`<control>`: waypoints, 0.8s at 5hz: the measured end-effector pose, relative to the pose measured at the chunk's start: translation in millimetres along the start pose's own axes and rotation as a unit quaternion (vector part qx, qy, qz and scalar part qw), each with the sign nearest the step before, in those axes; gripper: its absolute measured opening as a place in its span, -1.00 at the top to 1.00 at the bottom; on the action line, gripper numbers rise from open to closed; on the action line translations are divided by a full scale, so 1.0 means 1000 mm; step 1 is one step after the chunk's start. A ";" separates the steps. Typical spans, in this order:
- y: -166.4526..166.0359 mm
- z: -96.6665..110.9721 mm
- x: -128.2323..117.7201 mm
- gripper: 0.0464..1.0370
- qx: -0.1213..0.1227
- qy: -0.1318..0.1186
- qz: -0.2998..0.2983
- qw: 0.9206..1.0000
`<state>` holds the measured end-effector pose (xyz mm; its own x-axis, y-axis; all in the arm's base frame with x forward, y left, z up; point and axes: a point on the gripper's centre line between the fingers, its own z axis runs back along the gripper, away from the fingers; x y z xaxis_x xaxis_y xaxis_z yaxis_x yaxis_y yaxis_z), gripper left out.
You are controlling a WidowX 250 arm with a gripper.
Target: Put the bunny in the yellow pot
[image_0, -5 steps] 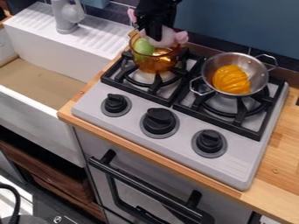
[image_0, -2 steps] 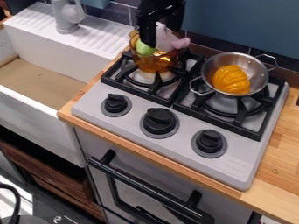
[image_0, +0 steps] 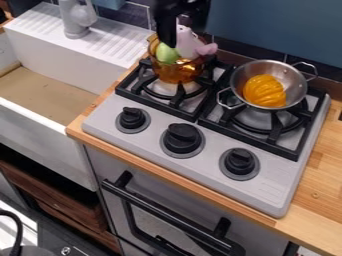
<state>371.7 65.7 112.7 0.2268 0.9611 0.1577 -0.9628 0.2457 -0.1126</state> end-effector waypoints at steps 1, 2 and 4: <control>-0.002 0.008 0.001 -0.91 -0.003 0.001 -0.008 1.000; -0.004 0.035 0.000 -0.91 -0.036 -0.007 -0.028 0.999; 0.021 0.068 -0.016 -0.91 -0.059 0.005 -0.119 0.991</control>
